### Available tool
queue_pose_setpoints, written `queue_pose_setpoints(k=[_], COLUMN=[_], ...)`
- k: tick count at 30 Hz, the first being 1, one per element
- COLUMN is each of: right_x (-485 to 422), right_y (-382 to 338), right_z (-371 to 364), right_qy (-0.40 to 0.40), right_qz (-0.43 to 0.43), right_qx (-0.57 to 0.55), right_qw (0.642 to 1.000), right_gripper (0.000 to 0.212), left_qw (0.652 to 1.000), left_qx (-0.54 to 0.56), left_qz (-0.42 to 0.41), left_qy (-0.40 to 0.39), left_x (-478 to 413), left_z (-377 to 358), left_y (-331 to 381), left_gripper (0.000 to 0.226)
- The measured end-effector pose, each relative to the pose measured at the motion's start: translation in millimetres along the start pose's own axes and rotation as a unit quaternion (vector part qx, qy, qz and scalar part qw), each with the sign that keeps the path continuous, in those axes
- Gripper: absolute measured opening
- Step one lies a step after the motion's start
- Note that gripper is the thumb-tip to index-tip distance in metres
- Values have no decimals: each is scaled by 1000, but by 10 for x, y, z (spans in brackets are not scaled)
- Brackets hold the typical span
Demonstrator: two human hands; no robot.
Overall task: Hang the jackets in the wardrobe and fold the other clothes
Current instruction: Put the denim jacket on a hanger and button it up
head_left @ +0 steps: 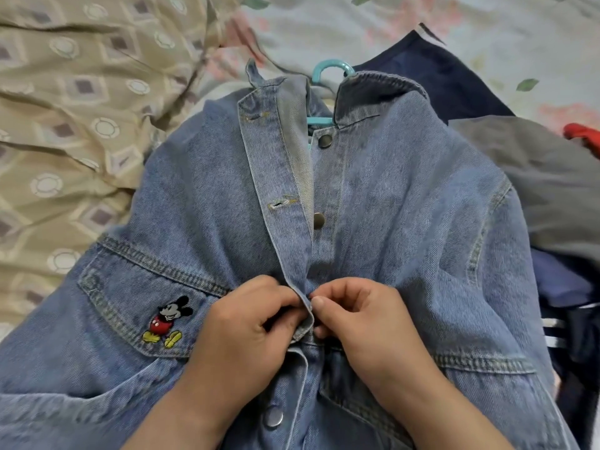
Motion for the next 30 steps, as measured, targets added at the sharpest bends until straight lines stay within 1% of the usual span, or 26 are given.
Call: queue_pose_setpoints(k=[2,4,5,6,7,8,10,11,13,14,17,20,22,24,26,28,30], right_x=[-10,-15,-11,-6,-4,-6,-14,-24,-35,-34,-15,-31,-53,-66,-66,-55,-50], right_y=[13,3,-8,-13,-20,-32,-46,-42,-18,-18,-35,-18,10,21,25,19,20], right_z=[11,14,7,7,5,7,3,7,26,30,11,1,-10,-22,-20,-29,-37], right_qy=[-8,-24,-36,-46,-53,-52,-46,-38,-24,-21,-24,-15,-12,-15,-20,-31,-43], right_qz=[-1,0,-2,-4,-2,3,15,15,9,6,6,2,-14,-24,-31,-38,-38], right_qx=[5,-9,-23,-29,-23,-10,9,13,29,33,36,17,-10,-32,-46,-52,-49], right_qw=[1000,1000,999,999,998,999,999,999,999,999,999,1000,1000,999,998,997,997], right_gripper=[19,9,11,19,23,21,7,7,18,21,19,14,18,21,25,25,23], left_qw=[1000,1000,1000,1000,1000,1000,1000,1000,998,998,997,998,999,995,985,964,943], left_qx=[-3,0,1,3,6,7,9,8,10,14,13,11,19,48,79,135,194], left_qz=[2,1,-1,-3,-4,-3,7,13,29,37,51,45,39,76,149,225,267], left_qy=[-4,-10,-9,-6,-2,2,15,26,49,55,55,39,28,32,45,45,38], left_x=[7,11,13,14,17,17,23,28,41,50,63,56,66,90,129,176,193], left_z=[-15,-27,-32,-33,-29,-27,-20,-15,-2,0,0,0,-3,-6,-34,-104,-163], left_y=[-10,-10,-6,-4,-3,-3,-12,-22,-40,-51,-75,-69,-20,-13,-56,-130,-177], left_gripper=[12,13,13,12,9,7,8,6,8,10,11,11,12,17,16,26,32])
Point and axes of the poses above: each hand's wrist, its own x-axis away from the middle knuckle, its own z-axis out of the back of the hand, y = z × x, the point moved 6 cm from there along -x, towards the middle knuckle, and after that the axes turned 1 degree about y, right-handed, at the moved point
